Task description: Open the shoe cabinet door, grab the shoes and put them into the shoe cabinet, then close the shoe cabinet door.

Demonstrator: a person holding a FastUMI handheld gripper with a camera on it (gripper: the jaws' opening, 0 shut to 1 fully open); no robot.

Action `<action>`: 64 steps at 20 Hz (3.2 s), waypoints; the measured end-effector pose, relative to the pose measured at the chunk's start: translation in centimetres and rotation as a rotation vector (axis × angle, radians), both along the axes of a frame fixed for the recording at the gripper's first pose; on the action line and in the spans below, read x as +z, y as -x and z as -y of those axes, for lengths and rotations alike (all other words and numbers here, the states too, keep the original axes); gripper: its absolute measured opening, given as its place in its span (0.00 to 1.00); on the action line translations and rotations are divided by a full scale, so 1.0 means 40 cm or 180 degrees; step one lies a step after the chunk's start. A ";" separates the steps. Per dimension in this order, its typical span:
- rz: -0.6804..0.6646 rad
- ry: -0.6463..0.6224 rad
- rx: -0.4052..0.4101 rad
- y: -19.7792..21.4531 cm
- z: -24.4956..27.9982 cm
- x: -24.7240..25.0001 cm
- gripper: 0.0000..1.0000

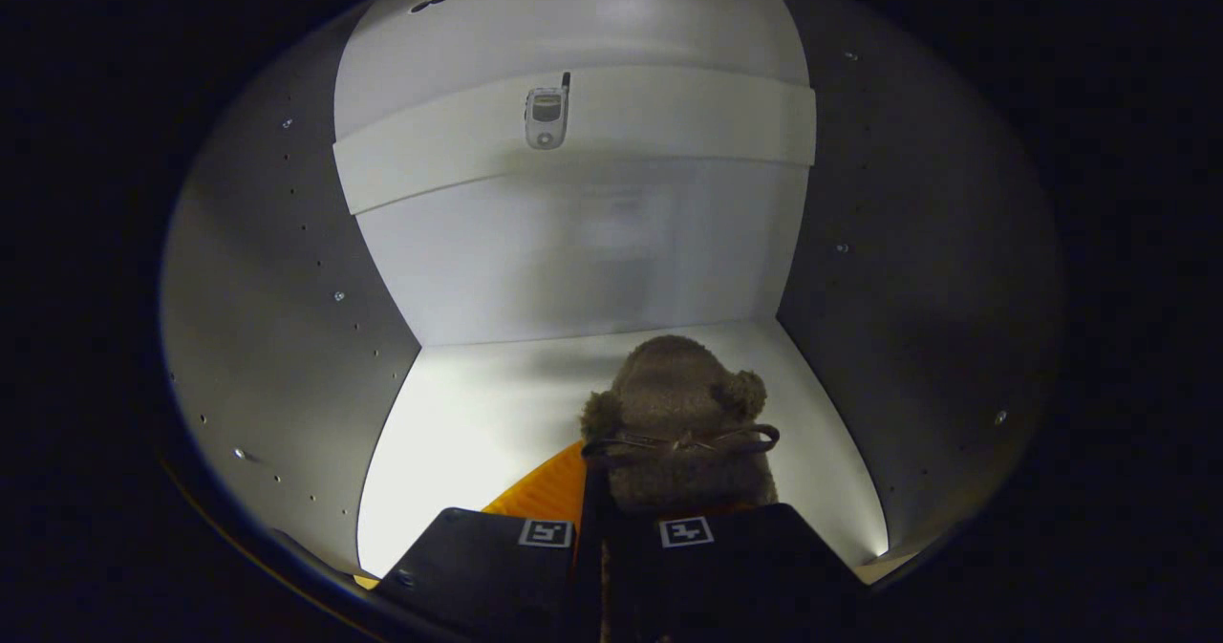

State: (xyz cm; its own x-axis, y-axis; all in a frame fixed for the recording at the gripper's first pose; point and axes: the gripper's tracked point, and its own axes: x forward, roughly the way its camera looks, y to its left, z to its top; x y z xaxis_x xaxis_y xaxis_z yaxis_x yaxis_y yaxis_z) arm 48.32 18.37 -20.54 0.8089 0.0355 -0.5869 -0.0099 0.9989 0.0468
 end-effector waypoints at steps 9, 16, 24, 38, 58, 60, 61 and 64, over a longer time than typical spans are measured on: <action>0.0185 0.0115 0.0112 0.096 -0.009 0.062 0.53; 0.0678 0.0024 0.0178 0.213 -0.036 0.199 0.97; 0.1435 -0.0078 0.0257 0.510 -0.039 0.427 1.00; 0.1518 -0.0299 0.0453 1.103 0.105 0.507 1.00; 0.1661 0.0071 -0.0751 1.206 0.831 0.488 0.99; 0.1657 0.0017 -0.0753 1.166 0.834 0.473 0.99; 0.1641 -0.0008 -0.0707 1.151 0.827 0.467 0.99; 0.1641 0.0040 -0.0567 1.129 0.790 0.464 0.99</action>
